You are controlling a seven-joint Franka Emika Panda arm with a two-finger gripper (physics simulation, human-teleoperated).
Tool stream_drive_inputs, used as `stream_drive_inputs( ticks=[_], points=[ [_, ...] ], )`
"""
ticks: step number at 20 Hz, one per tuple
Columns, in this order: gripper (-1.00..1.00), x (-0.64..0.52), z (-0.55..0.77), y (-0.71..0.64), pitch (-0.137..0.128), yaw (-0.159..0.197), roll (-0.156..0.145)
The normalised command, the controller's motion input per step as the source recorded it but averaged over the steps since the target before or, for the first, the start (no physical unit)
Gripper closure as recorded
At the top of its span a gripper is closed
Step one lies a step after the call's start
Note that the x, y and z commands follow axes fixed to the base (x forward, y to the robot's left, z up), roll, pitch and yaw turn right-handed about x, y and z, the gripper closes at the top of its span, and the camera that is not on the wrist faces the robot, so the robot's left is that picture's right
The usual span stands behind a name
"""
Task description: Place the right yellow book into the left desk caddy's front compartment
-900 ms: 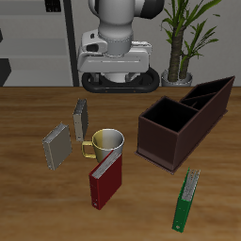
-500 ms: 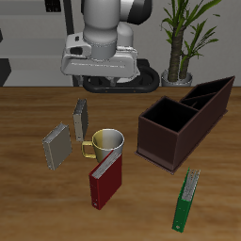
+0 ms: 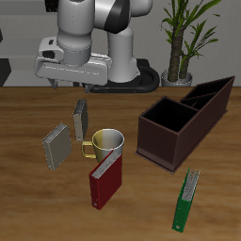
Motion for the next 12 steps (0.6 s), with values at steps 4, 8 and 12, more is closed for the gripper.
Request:
stream_drive_inputs(
  ticks=[4, 8, 12],
  points=[
    [-1.0, 0.06, -0.05, -0.44, -0.059, 0.047, -0.026],
    [-1.0, 0.06, -0.01, -0.35, -0.052, -0.026, 0.028],
    [-1.0, 0.09, -0.09, -0.34, -0.052, -0.014, 0.02]
  ],
)
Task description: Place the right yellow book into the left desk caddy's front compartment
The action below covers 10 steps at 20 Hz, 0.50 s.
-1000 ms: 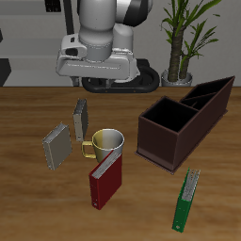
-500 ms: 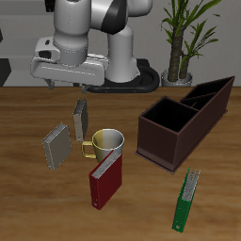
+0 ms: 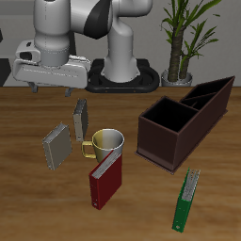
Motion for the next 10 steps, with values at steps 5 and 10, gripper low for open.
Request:
stream_drive_inputs(
  ticks=[5, 10],
  points=[
    [-1.0, 0.11, -0.17, -0.18, -0.031, -0.036, -0.03],
    [-1.0, 0.1, -0.24, 0.04, -0.052, -0.038, 0.014]
  ],
)
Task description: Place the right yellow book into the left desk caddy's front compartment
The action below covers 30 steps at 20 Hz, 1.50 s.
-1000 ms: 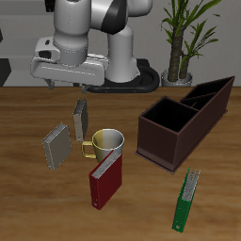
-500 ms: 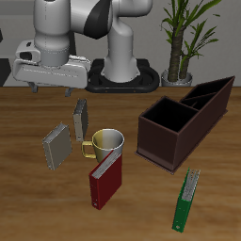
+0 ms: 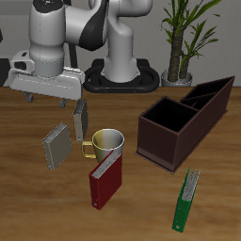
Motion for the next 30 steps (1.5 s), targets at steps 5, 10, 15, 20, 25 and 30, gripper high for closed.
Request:
stream_drive_inputs(
  ticks=[5, 10, 15, 20, 25, 30],
  points=[
    [-1.0, 0.1, -0.29, 0.09, -0.041, -0.066, 0.0],
    [-1.0, 0.04, -0.27, 0.02, 0.006, -0.026, -0.007],
    [-1.0, 0.03, -0.29, -0.04, -0.005, -0.044, -0.008],
    [-1.0, 0.04, -0.25, -0.01, 0.012, -0.011, -0.007],
    [-1.0, 0.02, -0.14, 0.03, 0.006, -0.013, -0.013],
    [-1.0, 0.06, -0.11, -0.01, -0.002, -0.03, -0.011]
  ],
)
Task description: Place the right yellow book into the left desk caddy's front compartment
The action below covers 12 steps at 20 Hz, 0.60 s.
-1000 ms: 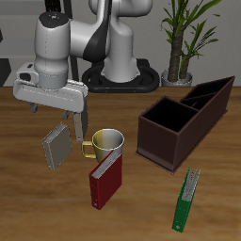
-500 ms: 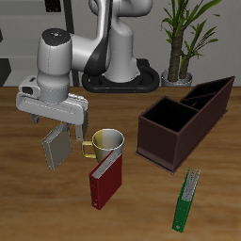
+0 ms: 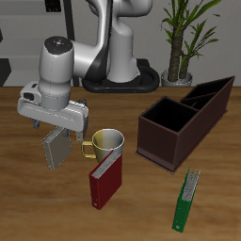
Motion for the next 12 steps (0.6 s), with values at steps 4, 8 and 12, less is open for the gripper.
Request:
stream_drive_inputs(
  ticks=[4, 8, 12],
  points=[
    [-1.0, 0.05, -0.08, -0.06, -0.008, -0.044, -0.008],
    [-1.0, 0.05, -0.26, -0.05, 0.031, -0.047, -0.01],
    [-1.0, 0.03, -0.35, -0.11, 0.041, -0.034, -0.064]
  ],
)
